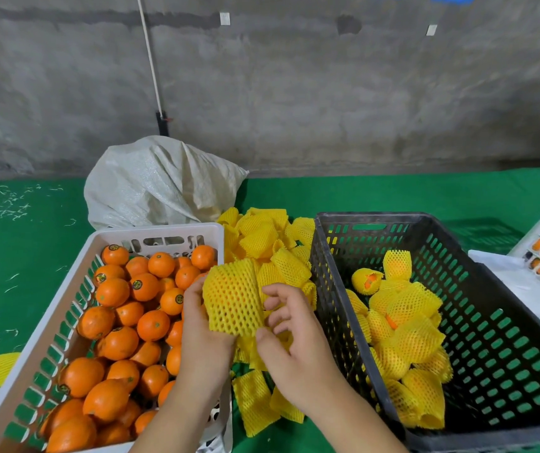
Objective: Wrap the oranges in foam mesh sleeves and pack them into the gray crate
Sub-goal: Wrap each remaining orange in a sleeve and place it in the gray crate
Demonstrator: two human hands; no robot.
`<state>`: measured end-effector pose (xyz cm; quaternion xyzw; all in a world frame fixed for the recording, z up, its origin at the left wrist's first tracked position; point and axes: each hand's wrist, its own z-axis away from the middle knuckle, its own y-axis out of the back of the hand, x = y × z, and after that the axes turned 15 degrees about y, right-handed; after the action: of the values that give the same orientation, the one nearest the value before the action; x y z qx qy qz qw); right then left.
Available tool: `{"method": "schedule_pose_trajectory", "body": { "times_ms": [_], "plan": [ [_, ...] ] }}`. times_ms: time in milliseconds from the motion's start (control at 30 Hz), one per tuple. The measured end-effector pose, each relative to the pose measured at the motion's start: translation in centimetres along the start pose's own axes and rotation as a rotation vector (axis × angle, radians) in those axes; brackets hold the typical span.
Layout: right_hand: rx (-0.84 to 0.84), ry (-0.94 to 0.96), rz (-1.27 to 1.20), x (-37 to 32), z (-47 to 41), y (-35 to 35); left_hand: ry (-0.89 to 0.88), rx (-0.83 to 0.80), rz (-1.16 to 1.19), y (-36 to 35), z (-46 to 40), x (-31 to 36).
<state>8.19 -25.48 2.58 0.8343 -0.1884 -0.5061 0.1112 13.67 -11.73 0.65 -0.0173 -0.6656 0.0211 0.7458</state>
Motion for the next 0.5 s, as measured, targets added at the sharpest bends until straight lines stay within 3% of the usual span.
{"method": "schedule_pose_trajectory", "body": {
  "times_ms": [133, 233, 367, 500],
  "plan": [
    [-0.059, 0.067, 0.080, -0.6, -0.4, 0.3, -0.042, -0.071, 0.035, -0.3, 0.2, 0.0],
    [-0.065, 0.087, -0.029, -1.0, -0.4, 0.8, -0.031, -0.138, 0.067, -0.2, 0.5, 0.2],
    [0.087, -0.143, -0.363, -1.8, -1.0, 0.8, -0.099, -0.243, -0.037, -0.3, 1.5, 0.8],
    [0.082, -0.241, -0.518, -1.8, -1.4, 0.9, -0.142, -0.432, -0.234, -0.4, 2.7, 0.5]
  ]
}}
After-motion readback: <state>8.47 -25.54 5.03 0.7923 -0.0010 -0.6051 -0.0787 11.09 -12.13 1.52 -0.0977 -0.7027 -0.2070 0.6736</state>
